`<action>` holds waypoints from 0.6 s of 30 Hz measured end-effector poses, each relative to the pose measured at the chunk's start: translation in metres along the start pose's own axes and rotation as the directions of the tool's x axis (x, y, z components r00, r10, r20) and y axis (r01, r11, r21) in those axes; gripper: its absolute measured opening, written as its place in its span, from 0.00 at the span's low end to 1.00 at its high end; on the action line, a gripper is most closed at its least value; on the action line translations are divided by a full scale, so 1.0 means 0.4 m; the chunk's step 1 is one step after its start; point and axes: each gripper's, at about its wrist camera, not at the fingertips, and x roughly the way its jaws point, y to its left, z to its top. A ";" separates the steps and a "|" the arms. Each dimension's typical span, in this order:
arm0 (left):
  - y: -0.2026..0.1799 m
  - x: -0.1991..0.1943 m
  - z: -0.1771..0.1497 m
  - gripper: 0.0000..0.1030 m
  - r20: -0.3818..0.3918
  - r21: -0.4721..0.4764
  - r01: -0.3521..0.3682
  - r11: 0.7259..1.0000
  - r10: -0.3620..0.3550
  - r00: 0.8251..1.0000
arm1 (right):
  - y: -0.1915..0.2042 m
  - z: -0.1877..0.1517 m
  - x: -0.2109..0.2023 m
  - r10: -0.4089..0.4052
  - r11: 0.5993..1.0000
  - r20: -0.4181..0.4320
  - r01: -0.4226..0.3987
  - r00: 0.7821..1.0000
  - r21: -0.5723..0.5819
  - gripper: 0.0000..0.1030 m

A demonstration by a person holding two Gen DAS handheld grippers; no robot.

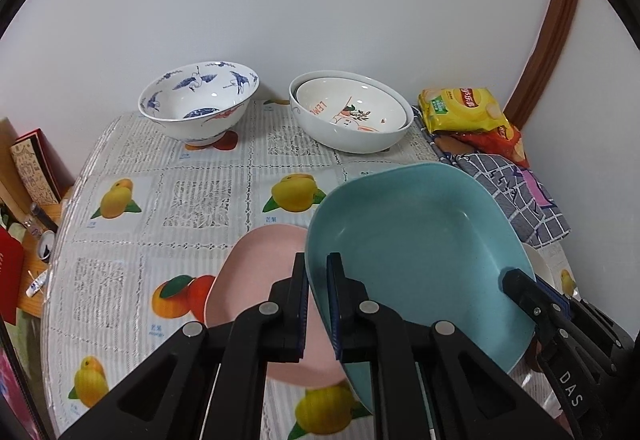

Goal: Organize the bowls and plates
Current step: 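Lift the blue plate with both tools and carry it over the pink plate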

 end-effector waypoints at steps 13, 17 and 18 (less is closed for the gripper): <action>0.012 -0.070 -0.043 0.09 0.008 -0.017 0.010 1.000 -0.010 1.000 | 0.019 -0.032 -0.079 0.009 1.000 0.027 -0.009 1.000 0.011 0.08; 0.021 -0.085 -0.048 0.09 0.015 -0.016 0.003 1.000 -0.003 1.000 | 0.031 -0.036 -0.089 0.013 1.000 0.030 -0.013 0.999 0.007 0.08; 0.024 -0.088 -0.050 0.09 0.017 -0.017 0.002 1.000 -0.002 1.000 | 0.036 -0.036 -0.090 0.014 1.000 0.030 -0.014 0.999 0.004 0.08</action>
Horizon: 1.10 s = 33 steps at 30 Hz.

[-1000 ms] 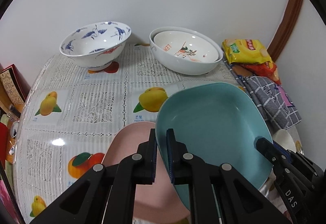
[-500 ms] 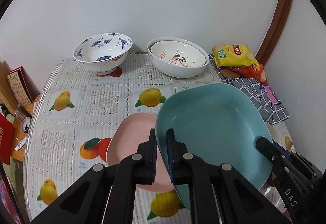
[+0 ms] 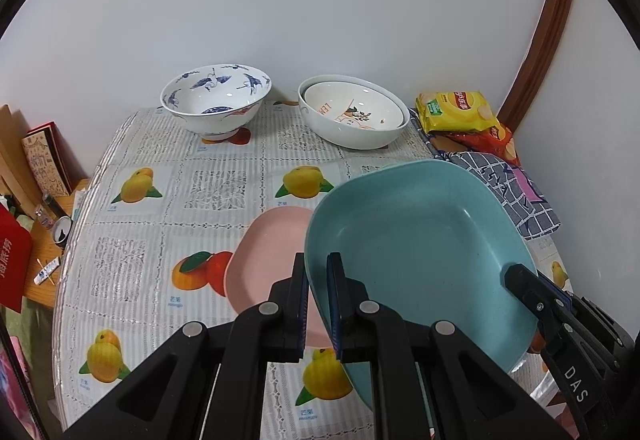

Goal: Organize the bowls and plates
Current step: 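Lift the blue plate with both tools and carry it over the pink plate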

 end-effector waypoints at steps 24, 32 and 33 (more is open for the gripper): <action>0.122 0.019 -0.047 0.10 -0.037 -0.043 -0.072 0.996 0.071 0.997 | 0.096 -0.054 0.071 0.063 0.997 -0.062 -0.065 0.996 -0.044 0.08; 0.153 0.051 -0.076 0.10 -0.074 -0.060 -0.085 0.995 0.081 0.994 | 0.107 -0.087 0.115 0.067 0.996 -0.112 -0.073 0.991 -0.048 0.08; 0.156 0.055 -0.077 0.10 -0.077 -0.061 -0.088 0.994 0.083 0.994 | 0.108 -0.091 0.121 0.068 0.996 -0.118 -0.074 0.991 -0.048 0.08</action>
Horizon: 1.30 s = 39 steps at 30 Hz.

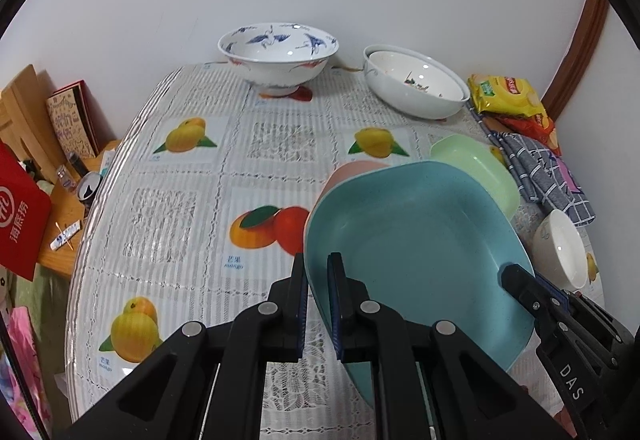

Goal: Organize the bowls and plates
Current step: 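Lift the blue plate with both tools and carry it over the pink plate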

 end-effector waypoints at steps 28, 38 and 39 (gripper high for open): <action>0.035 0.136 0.036 0.10 -0.085 -0.061 -0.024 0.998 0.018 0.996 | 0.009 0.036 0.158 -0.005 0.999 -0.081 0.000 0.997 -0.054 0.08; 0.016 0.165 0.059 0.11 -0.095 -0.051 -0.037 0.998 0.032 0.995 | -0.007 0.068 0.210 -0.010 0.997 -0.101 0.002 0.995 -0.078 0.08; 0.014 0.167 0.062 0.11 -0.095 -0.050 -0.036 0.998 0.031 0.995 | -0.010 0.071 0.212 -0.011 0.997 -0.100 0.003 0.995 -0.078 0.08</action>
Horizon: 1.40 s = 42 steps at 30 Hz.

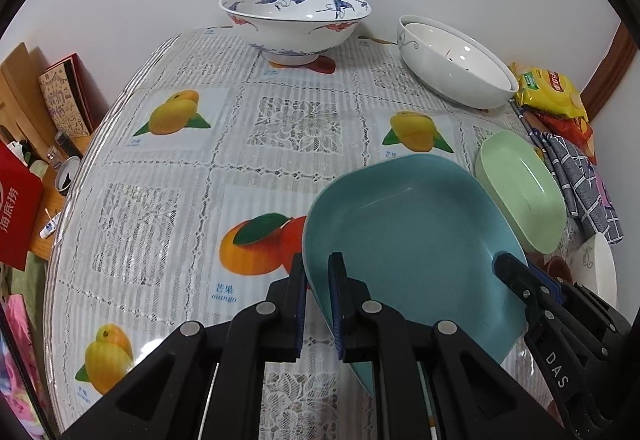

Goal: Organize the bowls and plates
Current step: 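Lift the blue plate with both tools and carry it over the pink plate, then lower the blue plate onto the pink plate and open both tools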

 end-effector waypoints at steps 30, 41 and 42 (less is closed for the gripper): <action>-0.036 -0.003 -0.048 0.19 -0.044 0.001 0.041 0.999 -0.041 0.998 | -0.055 -0.023 -0.055 0.021 1.000 0.042 -0.021 0.999 0.000 0.34; -0.070 -0.078 -0.078 0.48 0.008 0.049 0.034 0.998 -0.034 0.999 | -0.073 -0.080 -0.114 0.047 0.998 0.033 -0.048 0.998 0.031 0.34; -0.066 -0.082 -0.074 0.48 0.020 0.042 0.033 0.999 -0.034 0.999 | -0.072 -0.084 -0.116 0.046 0.998 0.030 -0.047 0.999 0.031 0.34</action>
